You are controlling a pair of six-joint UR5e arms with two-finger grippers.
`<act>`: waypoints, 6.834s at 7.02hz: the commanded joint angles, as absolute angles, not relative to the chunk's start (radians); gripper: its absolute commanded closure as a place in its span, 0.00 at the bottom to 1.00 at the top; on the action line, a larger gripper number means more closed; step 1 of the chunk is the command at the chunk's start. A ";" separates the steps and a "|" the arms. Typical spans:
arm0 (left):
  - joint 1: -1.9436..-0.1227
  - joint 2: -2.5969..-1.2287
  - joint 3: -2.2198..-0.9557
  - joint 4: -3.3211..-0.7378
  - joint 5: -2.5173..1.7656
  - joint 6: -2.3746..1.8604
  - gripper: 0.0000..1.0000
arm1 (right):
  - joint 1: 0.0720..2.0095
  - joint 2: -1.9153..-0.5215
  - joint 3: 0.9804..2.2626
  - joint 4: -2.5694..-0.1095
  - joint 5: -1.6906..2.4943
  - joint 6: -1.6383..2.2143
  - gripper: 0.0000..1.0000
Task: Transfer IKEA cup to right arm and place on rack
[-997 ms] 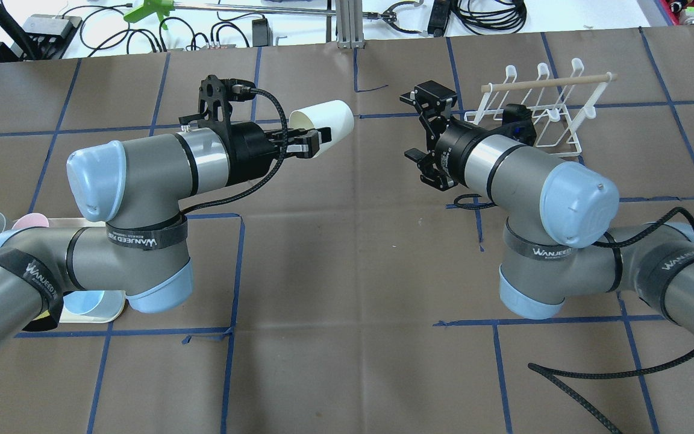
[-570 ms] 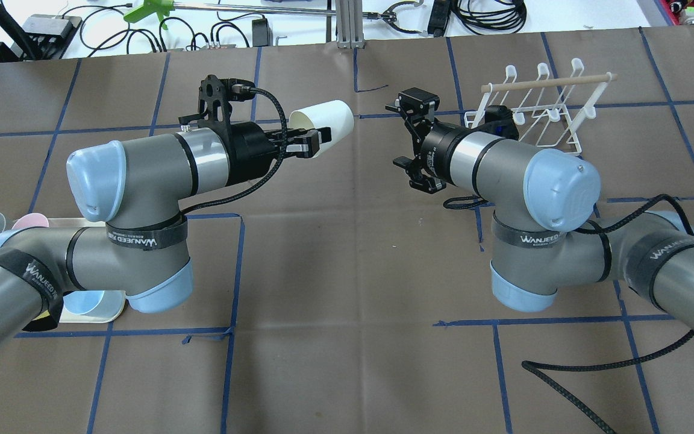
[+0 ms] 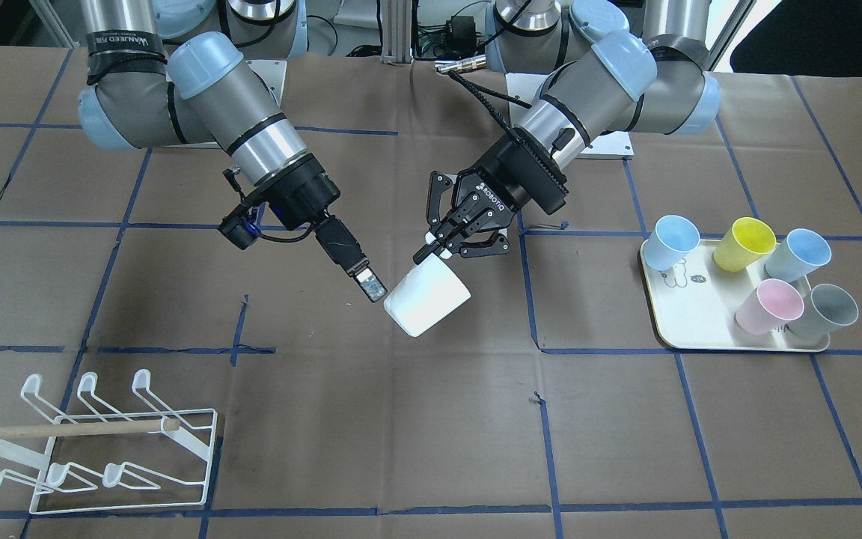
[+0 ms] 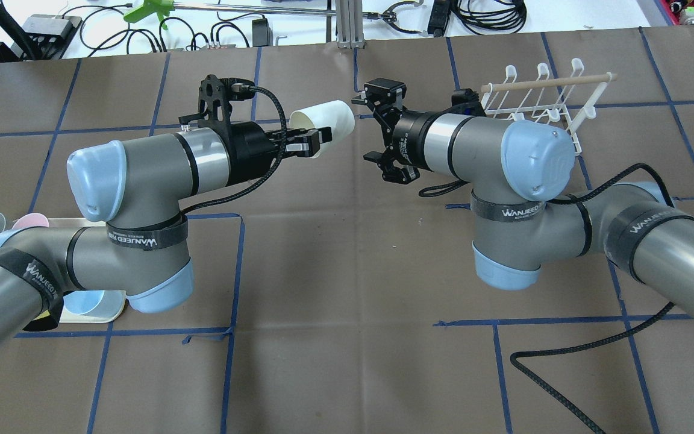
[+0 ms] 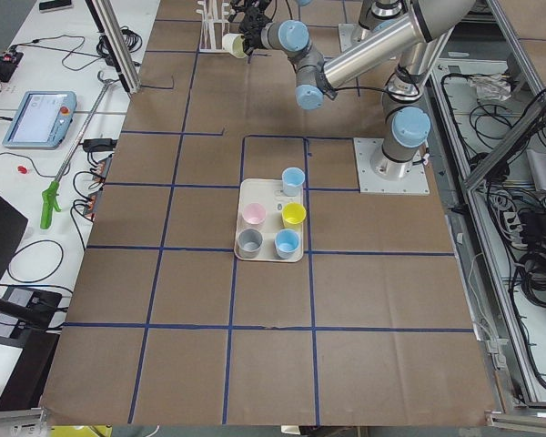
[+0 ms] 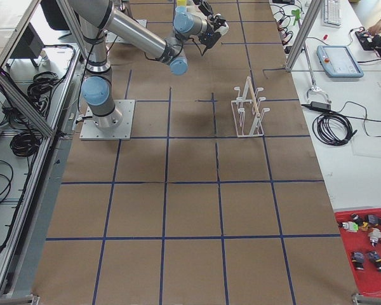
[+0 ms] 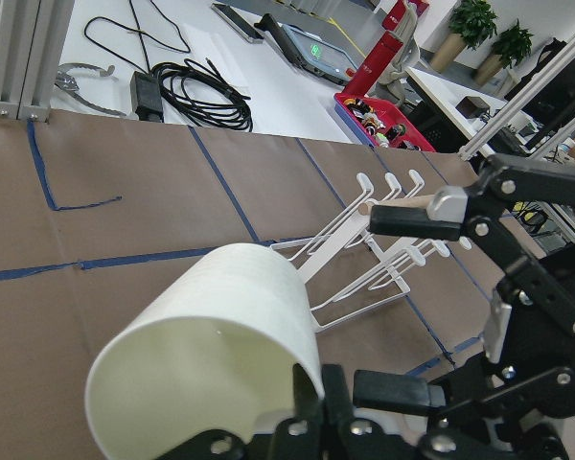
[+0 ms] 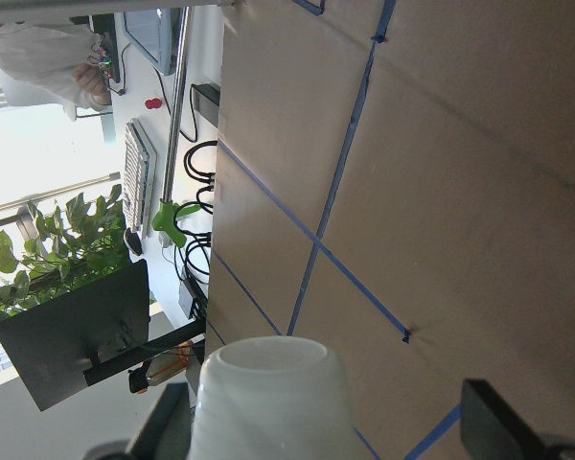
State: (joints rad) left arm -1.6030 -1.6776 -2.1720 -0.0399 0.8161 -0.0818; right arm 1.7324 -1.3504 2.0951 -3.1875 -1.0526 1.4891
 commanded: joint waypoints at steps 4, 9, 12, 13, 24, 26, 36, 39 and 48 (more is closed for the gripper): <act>-1.605 -1.677 -2.166 -0.040 0.818 -0.095 1.00 | 1.749 -1.332 2.051 -3.180 -1.051 1.500 0.02; -1.606 -1.677 -2.164 -0.040 0.818 -0.095 1.00 | 1.778 -1.315 2.030 -3.178 -1.061 1.503 0.02; -1.605 -1.675 -2.166 -0.040 0.818 -0.095 1.00 | 1.798 -1.282 1.982 -3.171 -1.065 1.523 0.02; -1.606 -1.675 -2.164 -0.040 0.818 -0.095 1.00 | 1.798 -1.272 1.970 -3.171 -1.065 1.523 0.02; -1.606 -1.672 -2.166 -0.041 0.816 -0.097 1.00 | 1.796 -1.261 1.965 -3.163 -1.049 1.517 0.58; -1.606 -1.672 -2.166 -0.041 0.816 -0.097 1.00 | 1.796 -1.264 1.965 -3.163 -1.049 1.514 0.59; -1.576 -1.547 -2.239 -0.078 0.928 -0.152 0.01 | 1.775 -1.267 1.960 -3.136 -1.048 1.508 0.62; -1.468 -1.305 -2.240 -0.547 1.061 -0.108 0.01 | 1.668 -1.279 1.956 -3.132 -1.048 1.357 0.63; -1.451 -1.373 -1.846 -1.525 1.422 -0.106 0.01 | 1.447 -1.217 1.867 -3.476 -1.317 0.275 0.72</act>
State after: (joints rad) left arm -1.4476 -1.3470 -1.9207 -1.4117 1.3854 -0.1080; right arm 1.4558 -1.2617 1.8980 -3.3718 -1.2628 0.3745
